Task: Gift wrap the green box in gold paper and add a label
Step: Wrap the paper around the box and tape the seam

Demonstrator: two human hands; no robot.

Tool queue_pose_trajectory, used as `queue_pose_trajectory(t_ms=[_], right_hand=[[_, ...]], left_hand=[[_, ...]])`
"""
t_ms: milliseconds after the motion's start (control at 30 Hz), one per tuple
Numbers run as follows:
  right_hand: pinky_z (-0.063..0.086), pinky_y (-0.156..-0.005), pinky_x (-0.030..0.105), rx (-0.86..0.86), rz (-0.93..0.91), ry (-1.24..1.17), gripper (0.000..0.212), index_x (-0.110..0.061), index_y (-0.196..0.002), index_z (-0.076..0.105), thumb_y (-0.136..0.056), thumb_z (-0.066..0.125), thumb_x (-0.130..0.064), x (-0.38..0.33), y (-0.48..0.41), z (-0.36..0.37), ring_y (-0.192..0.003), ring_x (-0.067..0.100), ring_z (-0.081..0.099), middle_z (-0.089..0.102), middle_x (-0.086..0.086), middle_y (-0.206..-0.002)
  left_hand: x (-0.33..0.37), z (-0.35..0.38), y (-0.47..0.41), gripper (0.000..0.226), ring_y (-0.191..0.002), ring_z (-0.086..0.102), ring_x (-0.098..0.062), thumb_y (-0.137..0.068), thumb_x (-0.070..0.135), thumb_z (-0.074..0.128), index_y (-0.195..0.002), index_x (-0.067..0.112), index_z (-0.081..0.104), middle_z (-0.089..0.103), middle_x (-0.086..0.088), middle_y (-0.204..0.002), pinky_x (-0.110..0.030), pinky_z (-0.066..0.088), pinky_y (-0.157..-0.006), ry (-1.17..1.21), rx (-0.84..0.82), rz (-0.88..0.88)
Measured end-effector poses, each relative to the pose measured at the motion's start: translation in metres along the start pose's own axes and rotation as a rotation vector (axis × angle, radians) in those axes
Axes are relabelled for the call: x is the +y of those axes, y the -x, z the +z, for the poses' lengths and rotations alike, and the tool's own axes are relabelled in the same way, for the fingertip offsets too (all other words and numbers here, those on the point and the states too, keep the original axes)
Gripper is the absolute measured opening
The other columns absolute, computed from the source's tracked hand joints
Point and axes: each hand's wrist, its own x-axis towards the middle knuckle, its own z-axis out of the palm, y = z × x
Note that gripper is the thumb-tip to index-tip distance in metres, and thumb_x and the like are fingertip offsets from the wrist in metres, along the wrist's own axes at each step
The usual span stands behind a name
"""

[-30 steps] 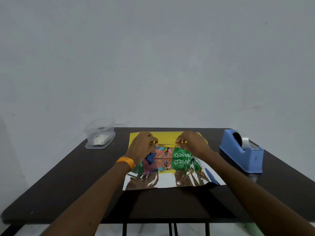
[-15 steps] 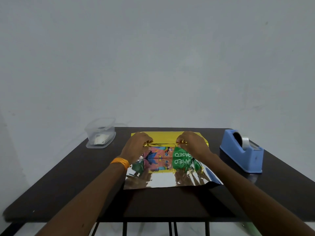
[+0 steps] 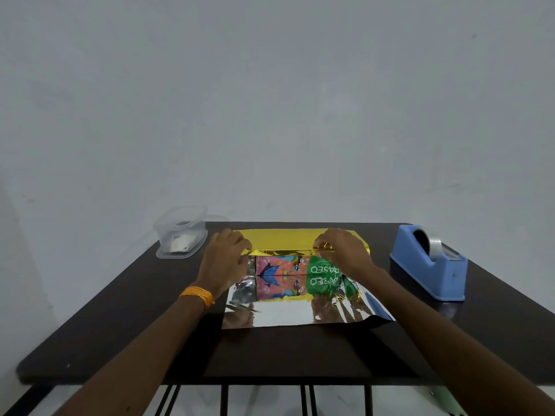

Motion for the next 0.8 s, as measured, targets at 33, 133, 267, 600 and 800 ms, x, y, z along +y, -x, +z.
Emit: queue_pose_trajectory(t_ms=[33, 133, 267, 600, 800], right_hand=[[0.046, -0.073, 0.031, 0.0, 0.003, -0.003, 0.014, -0.022, -0.1, 0.073, -0.086, 0.075, -0.026, 0.0, 0.0, 0.0, -0.092, 0.013, 0.058, 0.066, -0.006, -0.096], [0.044, -0.071, 0.029, 0.008, 0.006, 0.001, 0.014, -0.023, -0.099, 0.073, -0.086, 0.075, -0.026, 0.0, 0.0, 0.001, -0.091, 0.012, 0.058, 0.065, -0.007, -0.095], [0.046, -0.072, 0.03, -0.001, 0.007, 0.025, 0.014, -0.023, -0.1, 0.073, -0.087, 0.074, -0.027, -0.001, 0.001, 0.0, -0.092, 0.012, 0.058, 0.066, -0.006, -0.096], [0.051, -0.077, 0.035, -0.104, -0.018, -0.027, 0.016, -0.018, -0.098, 0.073, -0.083, 0.078, -0.022, 0.02, 0.003, -0.017, -0.087, 0.013, 0.061, 0.069, -0.003, -0.096], [0.044, -0.075, 0.028, -0.09, 0.213, -0.084, 0.013, -0.017, -0.091, 0.075, -0.082, 0.074, -0.008, 0.052, 0.009, -0.047, -0.082, 0.013, 0.061, 0.07, -0.002, -0.089]], left_hand=[[-0.001, -0.002, -0.001, 0.022, -0.083, 0.055, -0.022, -0.061, 0.006, 0.069, -0.082, 0.014, 0.071, 0.064, -0.001, -0.083, -0.037, 0.046, -0.068, 0.035, 0.028, -0.041], [0.005, -0.004, -0.013, 0.02, -0.086, 0.052, -0.018, -0.076, 0.021, 0.053, -0.084, 0.013, 0.07, 0.063, 0.001, -0.086, -0.036, 0.044, -0.072, 0.125, 0.056, -0.124], [0.031, 0.004, -0.04, 0.022, -0.098, 0.057, -0.022, -0.092, 0.03, 0.058, -0.101, 0.015, 0.072, 0.068, -0.002, -0.101, -0.039, 0.048, -0.084, 0.161, -0.156, -0.012], [0.052, 0.032, -0.051, 0.017, -0.1, 0.055, -0.02, -0.089, 0.02, 0.068, -0.105, 0.016, 0.071, 0.064, -0.002, -0.107, -0.031, 0.045, -0.08, 0.241, -0.302, -0.01], [0.053, 0.034, -0.053, 0.013, -0.096, 0.055, -0.02, -0.087, 0.018, 0.069, -0.1, 0.014, 0.07, 0.063, -0.002, -0.103, -0.026, 0.038, -0.072, 0.237, -0.284, -0.018]])
